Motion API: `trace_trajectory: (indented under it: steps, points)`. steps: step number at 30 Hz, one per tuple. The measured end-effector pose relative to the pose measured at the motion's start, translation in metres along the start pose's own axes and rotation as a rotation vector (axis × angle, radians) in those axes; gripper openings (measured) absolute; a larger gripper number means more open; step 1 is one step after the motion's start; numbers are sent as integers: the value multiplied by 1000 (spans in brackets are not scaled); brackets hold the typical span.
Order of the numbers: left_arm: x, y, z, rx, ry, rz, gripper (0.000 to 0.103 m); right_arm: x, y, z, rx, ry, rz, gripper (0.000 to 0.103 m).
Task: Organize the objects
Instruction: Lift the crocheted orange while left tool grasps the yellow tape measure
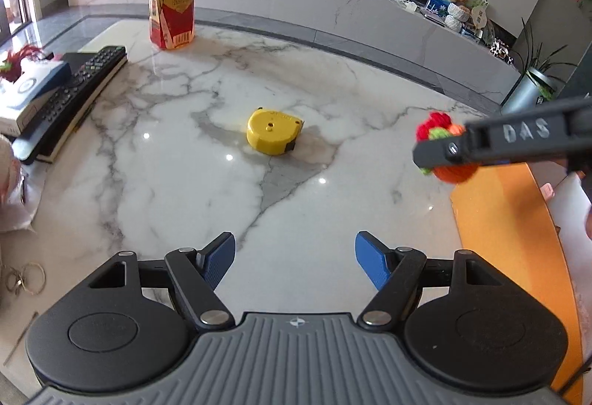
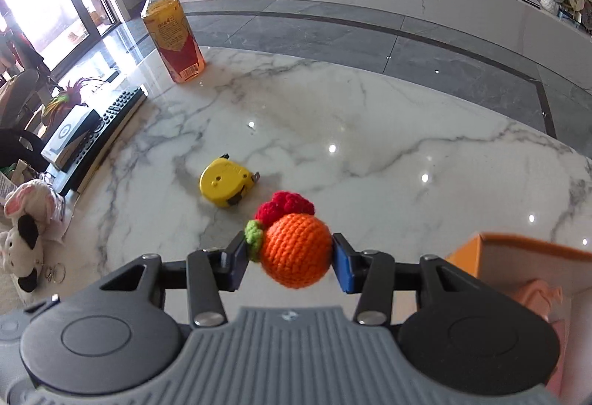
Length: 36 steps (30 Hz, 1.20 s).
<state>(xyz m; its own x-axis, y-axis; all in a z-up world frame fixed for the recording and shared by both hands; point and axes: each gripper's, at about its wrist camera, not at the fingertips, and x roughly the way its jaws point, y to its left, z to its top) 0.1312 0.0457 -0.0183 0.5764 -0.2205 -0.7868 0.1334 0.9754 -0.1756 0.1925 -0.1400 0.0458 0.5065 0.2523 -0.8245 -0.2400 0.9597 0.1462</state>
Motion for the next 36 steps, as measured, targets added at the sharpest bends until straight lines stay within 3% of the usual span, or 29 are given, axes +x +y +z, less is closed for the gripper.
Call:
trace_trajectory:
  steps: [4,8,11,19,26,27,36]
  points:
    - [22,-6,12,94,1,53,85,-5,-6,-18,5,8,-20,49]
    - [51,-1,29,107,45,112,85,13,-15,-1,8,87,21,49]
    - [68,7,43,88,78,91,85,15,-5,16,-105,70,-58,49]
    - [107,9,79,143,111,84,85,29,-4,40,-129,107,-28,49]
    - [124,15,92,121,116,23,73,34,-4,39,-124,67,-2,49]
    - [125,15,92,121,112,27,67,34,-3,38,-126,66,-3,49]
    - [126,13,89,155,78,29,60,36,-2,26,-135,84,6,49]
